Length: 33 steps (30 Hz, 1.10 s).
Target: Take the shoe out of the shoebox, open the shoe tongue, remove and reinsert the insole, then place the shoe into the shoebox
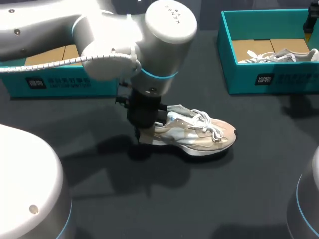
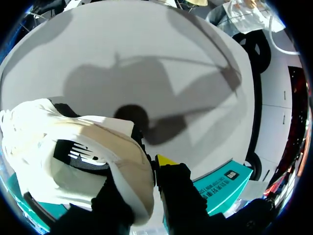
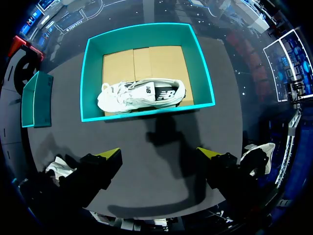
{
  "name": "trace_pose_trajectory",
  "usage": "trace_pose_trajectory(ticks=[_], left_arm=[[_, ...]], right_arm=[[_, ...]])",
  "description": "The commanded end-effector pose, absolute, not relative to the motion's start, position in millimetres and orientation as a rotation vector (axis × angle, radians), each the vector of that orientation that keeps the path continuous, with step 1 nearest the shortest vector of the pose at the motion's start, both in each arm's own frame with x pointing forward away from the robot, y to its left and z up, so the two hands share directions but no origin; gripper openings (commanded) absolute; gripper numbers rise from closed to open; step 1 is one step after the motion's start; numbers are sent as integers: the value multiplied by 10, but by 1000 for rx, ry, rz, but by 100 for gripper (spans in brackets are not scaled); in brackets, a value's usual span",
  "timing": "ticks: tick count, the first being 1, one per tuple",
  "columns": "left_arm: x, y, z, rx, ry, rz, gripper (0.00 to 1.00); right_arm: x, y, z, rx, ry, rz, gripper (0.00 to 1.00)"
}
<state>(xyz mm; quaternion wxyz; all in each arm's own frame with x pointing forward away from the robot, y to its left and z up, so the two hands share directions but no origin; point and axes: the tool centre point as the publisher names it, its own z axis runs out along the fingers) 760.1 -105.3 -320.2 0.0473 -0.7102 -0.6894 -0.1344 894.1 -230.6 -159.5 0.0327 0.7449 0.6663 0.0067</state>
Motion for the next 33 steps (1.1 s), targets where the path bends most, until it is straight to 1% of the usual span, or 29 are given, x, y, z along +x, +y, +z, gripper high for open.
trace_pose_trajectory(ticks=[1, 13, 26, 27, 29, 30, 32, 33], left_arm=[[7515, -1101, -3355, -2175, -2110, -412, 0], [7343, -1125, -3612, -2196, -2089, -401, 0], [7308, -1121, -3752, -2183, -2077, -404, 0], [7309, -1120, -3756, -2183, -2077, -403, 4], [7313, -1120, -3764, -2183, -2078, -404, 25], [7316, -1120, -3768, -2181, -2079, -405, 31], [7317, -1119, -3769, -2179, -2080, -407, 46], [7317, -1118, -3770, -2178, -2083, -407, 65]], right_arm=[[8940, -2305, -1596, 2293, 2050, 19, 100], [8940, -2305, -1596, 2293, 2050, 19, 100], [8940, -2305, -1596, 2293, 2050, 19, 100], [8940, -2305, -1596, 2293, 2050, 19, 100], [8940, -2305, -1596, 2293, 2050, 19, 100], [8940, -2305, -1596, 2293, 2050, 19, 100], [8940, -2305, -1596, 2293, 2050, 19, 100], [8940, -2305, -1596, 2293, 2050, 19, 100]])
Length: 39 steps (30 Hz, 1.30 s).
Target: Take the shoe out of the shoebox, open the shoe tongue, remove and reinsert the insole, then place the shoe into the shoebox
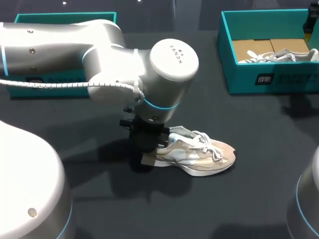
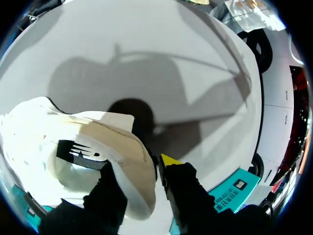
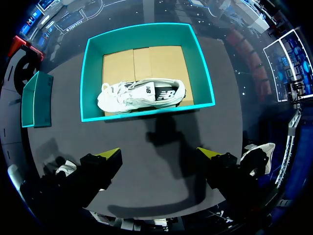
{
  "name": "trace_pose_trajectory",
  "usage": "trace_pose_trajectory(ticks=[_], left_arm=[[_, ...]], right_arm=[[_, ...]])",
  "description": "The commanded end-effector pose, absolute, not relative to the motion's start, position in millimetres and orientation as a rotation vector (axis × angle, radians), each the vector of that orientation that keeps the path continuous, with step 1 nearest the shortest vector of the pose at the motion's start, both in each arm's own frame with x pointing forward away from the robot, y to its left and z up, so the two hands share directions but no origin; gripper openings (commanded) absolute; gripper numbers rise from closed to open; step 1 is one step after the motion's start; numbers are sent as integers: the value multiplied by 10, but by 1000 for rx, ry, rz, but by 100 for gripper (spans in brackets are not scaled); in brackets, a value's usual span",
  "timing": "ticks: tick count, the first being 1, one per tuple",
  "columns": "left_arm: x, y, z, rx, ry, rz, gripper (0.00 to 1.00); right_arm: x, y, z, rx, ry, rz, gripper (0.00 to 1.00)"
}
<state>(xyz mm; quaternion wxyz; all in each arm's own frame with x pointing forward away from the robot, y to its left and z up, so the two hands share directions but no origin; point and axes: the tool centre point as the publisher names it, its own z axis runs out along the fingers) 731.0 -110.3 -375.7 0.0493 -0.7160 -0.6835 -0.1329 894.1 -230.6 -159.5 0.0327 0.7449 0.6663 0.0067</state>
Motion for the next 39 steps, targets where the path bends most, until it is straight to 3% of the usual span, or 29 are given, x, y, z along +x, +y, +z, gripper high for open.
trace_pose_trajectory(ticks=[1, 3, 13, 18, 30, 39], left_arm=[[7318, -1115, -3770, -2176, -2086, -406, 82], [7319, -1096, -3731, -2172, -2100, -397, 100], [7259, -977, -3109, -2159, -2274, -199, 100], [7253, -729, -2781, -1896, -2488, 93, 100], [7253, -729, -2781, -1896, -2488, 93, 100], [7308, -405, -2651, -1136, -2683, 673, 100]], right_arm=[[8940, -2305, -1596, 2293, 2050, 19, 100], [8940, -2305, -1596, 2293, 2050, 19, 100], [8940, -2305, -1596, 2293, 2050, 19, 100], [8940, -2305, -1596, 2293, 2050, 19, 100], [8940, -2305, -1596, 2293, 2050, 19, 100], [8940, -2305, -1596, 2293, 2050, 19, 100]])
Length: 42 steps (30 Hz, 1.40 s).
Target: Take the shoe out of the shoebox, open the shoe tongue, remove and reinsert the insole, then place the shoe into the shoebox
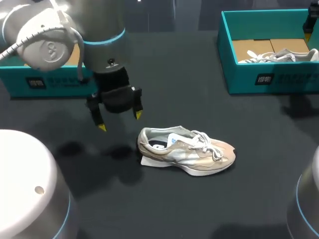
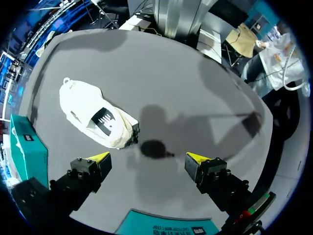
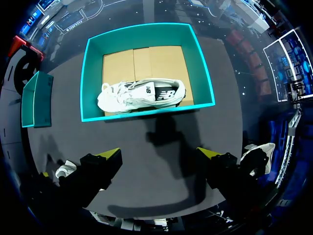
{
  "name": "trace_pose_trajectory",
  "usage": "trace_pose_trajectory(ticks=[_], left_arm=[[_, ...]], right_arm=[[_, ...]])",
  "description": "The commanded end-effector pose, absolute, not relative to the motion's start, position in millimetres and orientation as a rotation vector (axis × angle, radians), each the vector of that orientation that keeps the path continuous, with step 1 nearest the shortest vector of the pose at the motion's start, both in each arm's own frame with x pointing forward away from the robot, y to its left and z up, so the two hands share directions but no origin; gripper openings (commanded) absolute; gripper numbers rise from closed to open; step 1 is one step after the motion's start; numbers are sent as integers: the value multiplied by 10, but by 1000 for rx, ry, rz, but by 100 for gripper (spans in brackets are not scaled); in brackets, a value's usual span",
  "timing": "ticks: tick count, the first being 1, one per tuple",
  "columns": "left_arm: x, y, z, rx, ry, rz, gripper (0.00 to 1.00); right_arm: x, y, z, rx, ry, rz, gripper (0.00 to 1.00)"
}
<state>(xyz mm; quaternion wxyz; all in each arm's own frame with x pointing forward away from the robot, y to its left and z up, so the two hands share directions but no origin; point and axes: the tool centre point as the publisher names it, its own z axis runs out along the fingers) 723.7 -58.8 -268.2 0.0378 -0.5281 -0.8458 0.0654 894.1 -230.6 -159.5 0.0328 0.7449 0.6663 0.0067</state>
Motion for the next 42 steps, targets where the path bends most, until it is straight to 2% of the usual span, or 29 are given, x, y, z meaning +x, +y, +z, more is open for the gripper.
trace_pose_trajectory(ticks=[1, 3, 12, 24, 35, 42], left_arm=[[7336, -381, -2615, -980, -2635, 755, 100], [7379, -319, -2506, -774, -2558, 804, 100], [7379, -319, -2506, -774, -2558, 804, 100], [7118, -116, -2911, -207, -2509, 1346, 100], [7113, -90, -2924, -197, -2518, 1357, 100], [7067, -63, -3446, -118, -2455, 1576, 100]], right_arm=[[8940, -2305, -1596, 2293, 2050, 19, 100], [8940, -2305, -1596, 2293, 2050, 19, 100], [8940, -2305, -1596, 2293, 2050, 19, 100], [8940, -2305, -1596, 2293, 2050, 19, 100], [8940, -2305, -1596, 2293, 2050, 19, 100], [8940, -2305, -1596, 2293, 2050, 19, 100]])
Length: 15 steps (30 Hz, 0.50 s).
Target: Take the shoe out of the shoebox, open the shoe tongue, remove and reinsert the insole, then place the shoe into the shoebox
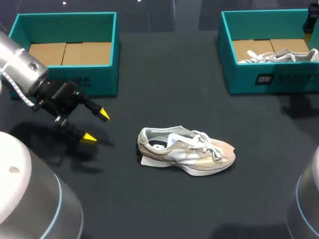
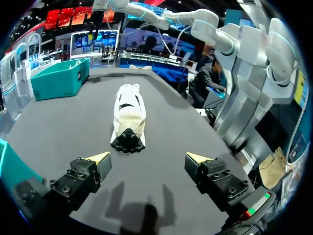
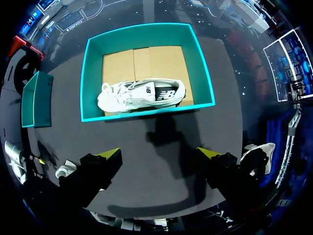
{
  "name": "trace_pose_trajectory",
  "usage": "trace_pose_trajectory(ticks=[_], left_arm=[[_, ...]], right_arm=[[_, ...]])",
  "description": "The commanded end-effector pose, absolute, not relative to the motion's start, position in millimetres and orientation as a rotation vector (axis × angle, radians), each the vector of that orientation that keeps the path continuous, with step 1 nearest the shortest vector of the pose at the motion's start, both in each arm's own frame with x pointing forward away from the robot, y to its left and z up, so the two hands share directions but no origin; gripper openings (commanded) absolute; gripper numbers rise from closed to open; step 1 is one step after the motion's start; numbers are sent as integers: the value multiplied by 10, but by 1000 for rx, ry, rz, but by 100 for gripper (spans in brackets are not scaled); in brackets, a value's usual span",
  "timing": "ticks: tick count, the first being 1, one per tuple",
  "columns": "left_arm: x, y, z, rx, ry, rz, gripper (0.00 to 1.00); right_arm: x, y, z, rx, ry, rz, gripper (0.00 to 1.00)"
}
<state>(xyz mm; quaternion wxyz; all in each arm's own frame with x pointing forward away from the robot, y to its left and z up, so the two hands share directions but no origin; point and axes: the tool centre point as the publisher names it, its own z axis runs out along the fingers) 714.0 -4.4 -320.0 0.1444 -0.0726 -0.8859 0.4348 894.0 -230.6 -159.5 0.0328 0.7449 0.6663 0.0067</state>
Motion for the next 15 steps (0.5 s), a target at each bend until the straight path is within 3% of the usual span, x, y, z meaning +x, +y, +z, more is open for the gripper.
trace_pose_trajectory(ticks=[1, 15], left_arm=[[7070, -62, -3489, -72, -2445, 1596, 100], [7131, -32, -3542, -30, -2453, 1663, 100]], right_arm=[[8940, -2305, -1596, 2293, 2050, 19, 100], [8940, -2305, -1596, 2293, 2050, 19, 100]])
